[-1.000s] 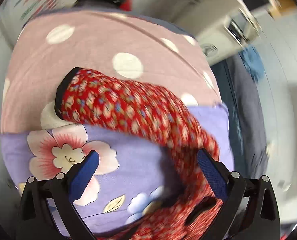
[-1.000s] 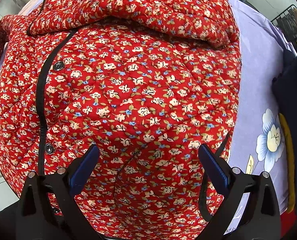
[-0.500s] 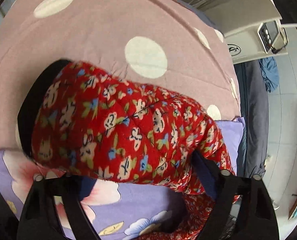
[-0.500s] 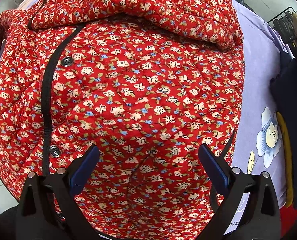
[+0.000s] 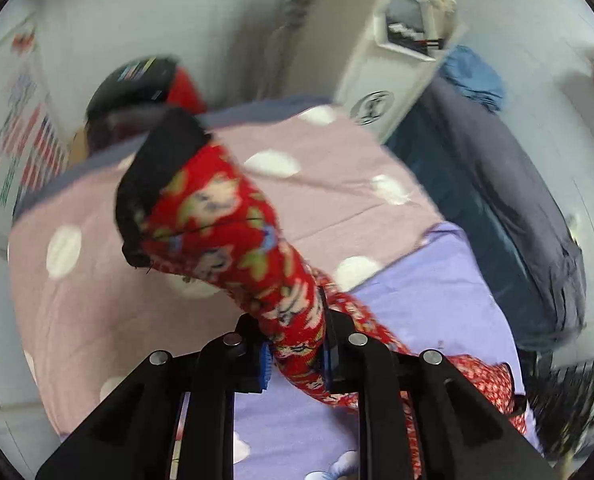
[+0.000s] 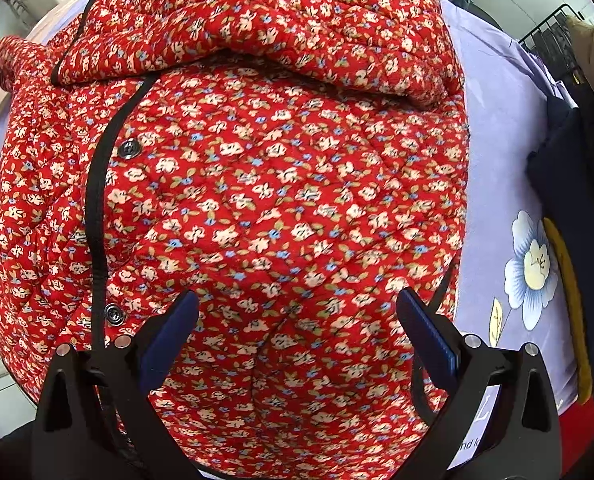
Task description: Fold large clothes
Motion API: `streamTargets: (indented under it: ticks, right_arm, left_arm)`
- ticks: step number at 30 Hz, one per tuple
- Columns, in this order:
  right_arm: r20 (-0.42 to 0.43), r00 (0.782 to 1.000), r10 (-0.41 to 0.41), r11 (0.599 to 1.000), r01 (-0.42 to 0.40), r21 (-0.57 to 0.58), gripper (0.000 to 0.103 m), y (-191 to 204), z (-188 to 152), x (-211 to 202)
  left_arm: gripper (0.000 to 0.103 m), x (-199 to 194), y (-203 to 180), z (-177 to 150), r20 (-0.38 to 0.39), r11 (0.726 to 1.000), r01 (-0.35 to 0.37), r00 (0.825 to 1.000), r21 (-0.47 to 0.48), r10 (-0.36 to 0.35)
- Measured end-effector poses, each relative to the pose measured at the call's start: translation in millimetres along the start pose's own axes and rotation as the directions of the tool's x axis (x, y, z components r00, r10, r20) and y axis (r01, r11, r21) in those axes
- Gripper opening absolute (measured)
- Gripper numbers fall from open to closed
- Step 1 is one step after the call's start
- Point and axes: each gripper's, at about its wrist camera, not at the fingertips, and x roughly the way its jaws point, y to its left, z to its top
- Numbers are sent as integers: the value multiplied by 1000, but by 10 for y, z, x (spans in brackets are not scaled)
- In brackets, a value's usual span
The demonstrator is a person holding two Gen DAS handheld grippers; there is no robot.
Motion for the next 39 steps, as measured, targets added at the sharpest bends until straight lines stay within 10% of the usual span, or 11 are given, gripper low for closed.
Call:
streamTargets:
  ticks: [7,12,20,28,31,39]
  right_arm:
    - [43,999,22,1000,-23,0,97,-275,250,-63]
    - [49,998,38,999,-39,27,97,-649,302,-1]
    - [29,998,51,993,-54,105,97,-1073,218,100]
    - [9,998,61,984,-61,170,97,-1465,144,207]
    - [0,998,61,984,-60,168,97,-1405,127,286]
    - [6,998,68,985,-68,156,97,-1424,214,275]
  left_arm:
    - [17,-677,-1445,-370,117,927,112,980,357,-163]
    - [17,-1025,-2559,-1088,128,740,121,954,661,-270]
    - [17,-858,-3473,-2558,3,394,107,963,913,-270]
    - [21,-465,-3533,-3450,-44,163,73,984,984,-174]
    - [48,-404,-3499,-3652,-79,92,93,985,991,-153]
    - [86,-647,-3293,-3620,-153,166,190,965,968,-214]
